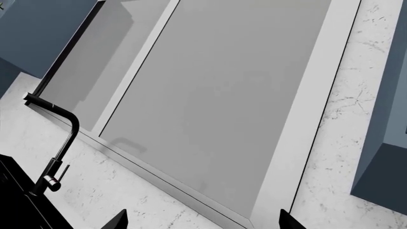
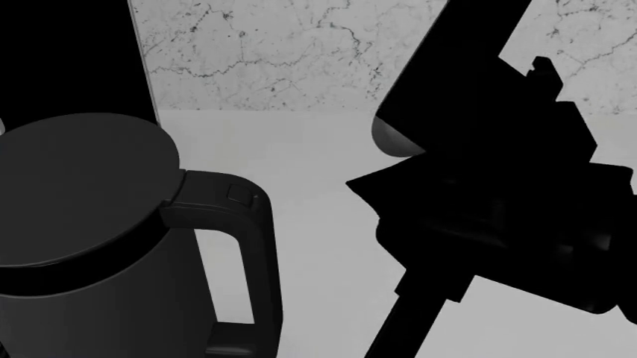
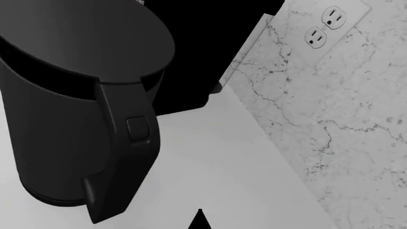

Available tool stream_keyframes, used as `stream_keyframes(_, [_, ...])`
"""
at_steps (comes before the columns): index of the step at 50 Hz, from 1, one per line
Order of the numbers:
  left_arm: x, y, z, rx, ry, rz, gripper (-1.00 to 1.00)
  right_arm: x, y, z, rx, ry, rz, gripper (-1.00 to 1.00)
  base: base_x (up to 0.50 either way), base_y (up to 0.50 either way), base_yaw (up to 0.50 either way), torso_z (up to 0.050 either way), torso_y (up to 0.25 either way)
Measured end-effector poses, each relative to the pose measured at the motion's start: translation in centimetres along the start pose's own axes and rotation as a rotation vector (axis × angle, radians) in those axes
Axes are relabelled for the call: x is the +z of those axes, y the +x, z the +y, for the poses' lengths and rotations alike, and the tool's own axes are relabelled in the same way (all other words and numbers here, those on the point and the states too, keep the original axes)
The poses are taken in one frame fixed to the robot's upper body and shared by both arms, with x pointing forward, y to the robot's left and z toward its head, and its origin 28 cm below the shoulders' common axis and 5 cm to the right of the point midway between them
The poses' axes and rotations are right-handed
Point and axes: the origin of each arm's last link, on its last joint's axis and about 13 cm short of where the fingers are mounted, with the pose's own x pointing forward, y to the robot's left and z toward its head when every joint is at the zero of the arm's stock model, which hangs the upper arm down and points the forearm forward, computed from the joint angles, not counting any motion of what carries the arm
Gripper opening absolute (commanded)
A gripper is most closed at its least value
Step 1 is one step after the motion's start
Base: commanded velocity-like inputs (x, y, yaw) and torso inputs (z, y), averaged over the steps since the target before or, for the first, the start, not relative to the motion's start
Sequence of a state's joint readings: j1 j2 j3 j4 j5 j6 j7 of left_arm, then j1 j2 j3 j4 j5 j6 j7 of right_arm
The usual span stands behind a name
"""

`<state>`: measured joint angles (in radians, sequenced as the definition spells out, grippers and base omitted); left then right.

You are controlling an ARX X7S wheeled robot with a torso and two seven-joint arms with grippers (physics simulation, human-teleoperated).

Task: Press the button to open the lid of the electric kettle.

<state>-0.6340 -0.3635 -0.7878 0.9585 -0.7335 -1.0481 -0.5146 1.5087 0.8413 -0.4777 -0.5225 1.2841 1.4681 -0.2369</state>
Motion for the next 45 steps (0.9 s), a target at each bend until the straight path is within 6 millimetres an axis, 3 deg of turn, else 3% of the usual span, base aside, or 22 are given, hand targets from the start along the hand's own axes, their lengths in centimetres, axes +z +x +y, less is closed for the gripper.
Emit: stream_keyframes(45, [-0.8,-0.3,-0.2,-0.011,0.004,0.019,1.00,1.0,3.0,0.1,0.049,-0.060,-0.088,-1.00,0.00,0.00,0.00,0.000,0.000])
